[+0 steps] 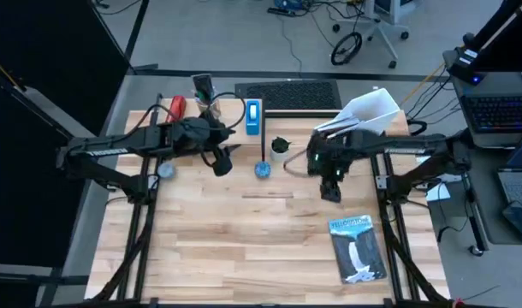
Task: Stock shelves
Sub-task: Remove the blue/brown book from the white book shelf
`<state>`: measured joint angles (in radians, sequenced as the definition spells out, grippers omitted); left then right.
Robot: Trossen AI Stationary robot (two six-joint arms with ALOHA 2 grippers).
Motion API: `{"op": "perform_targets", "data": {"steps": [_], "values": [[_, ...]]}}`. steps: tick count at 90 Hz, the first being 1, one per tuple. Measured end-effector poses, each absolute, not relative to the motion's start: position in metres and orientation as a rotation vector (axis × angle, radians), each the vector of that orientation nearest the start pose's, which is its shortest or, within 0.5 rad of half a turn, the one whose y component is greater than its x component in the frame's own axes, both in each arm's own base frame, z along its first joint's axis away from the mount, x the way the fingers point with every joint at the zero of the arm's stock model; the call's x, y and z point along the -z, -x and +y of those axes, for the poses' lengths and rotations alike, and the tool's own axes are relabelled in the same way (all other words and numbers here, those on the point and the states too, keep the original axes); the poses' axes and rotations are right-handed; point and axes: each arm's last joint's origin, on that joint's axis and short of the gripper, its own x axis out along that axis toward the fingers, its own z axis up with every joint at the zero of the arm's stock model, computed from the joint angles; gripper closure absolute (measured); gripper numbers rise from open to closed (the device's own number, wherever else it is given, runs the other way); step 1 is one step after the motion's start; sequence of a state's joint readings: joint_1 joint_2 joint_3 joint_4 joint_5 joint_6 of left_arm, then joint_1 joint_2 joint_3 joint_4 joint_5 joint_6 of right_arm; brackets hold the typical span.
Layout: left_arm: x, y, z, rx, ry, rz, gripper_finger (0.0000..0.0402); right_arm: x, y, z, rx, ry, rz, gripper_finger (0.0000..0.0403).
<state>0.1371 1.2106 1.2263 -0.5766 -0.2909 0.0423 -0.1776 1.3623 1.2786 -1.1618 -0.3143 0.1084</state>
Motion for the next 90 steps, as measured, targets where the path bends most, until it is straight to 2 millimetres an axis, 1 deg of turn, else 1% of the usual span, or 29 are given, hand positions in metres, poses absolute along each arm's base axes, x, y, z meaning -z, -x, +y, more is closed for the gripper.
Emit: {"op": "perform_targets", "data": {"steps": [9, 17, 27, 36, 43, 56, 62, 73, 90], "values": [[-0.364, -0.248, 0.043, -0.405, -0.082, 0.572, 0.0207, -0.349, -0.236, -0.047, 0.017, -0.281, 1.073, 0.0190], [-0.364, -0.248, 0.043, -0.405, -0.082, 0.572, 0.0207, -0.376, -0.229, -0.055, 0.064, -0.154, 0.975, 0.0194], [-0.364, -0.248, 0.043, -0.405, -0.082, 0.571, 0.0207, -0.399, -0.224, -0.062, 0.084, 0.035, 0.870, 0.0194], [-0.364, -0.248, 0.043, -0.405, -0.082, 0.571, 0.0207, -0.411, -0.221, -0.067, 0.118, 0.120, 0.839, 0.0195], [-0.364, -0.248, 0.043, -0.405, -0.082, 0.572, 0.0207, -0.410, -0.217, -0.072, 0.185, 0.155, 0.883, 0.0195], [-0.364, -0.248, 0.043, -0.405, -0.082, 0.572, 0.0207, -0.402, -0.208, -0.078, 0.245, 0.188, 1.023, 0.0195], [-0.364, -0.248, 0.043, -0.405, -0.082, 0.572, 0.0207, -0.399, -0.207, -0.080, 0.247, 0.194, 1.064, 0.0195], [-0.364, -0.248, 0.043, -0.405, -0.082, 0.572, 0.0207, -0.395, -0.210, -0.084, 0.241, 0.192, 1.089, 0.0202], [-0.364, -0.248, 0.043, -0.405, -0.081, 0.572, 0.0207, -0.380, -0.217, -0.087, 0.191, 0.214, 1.172, 0.0232]]}}
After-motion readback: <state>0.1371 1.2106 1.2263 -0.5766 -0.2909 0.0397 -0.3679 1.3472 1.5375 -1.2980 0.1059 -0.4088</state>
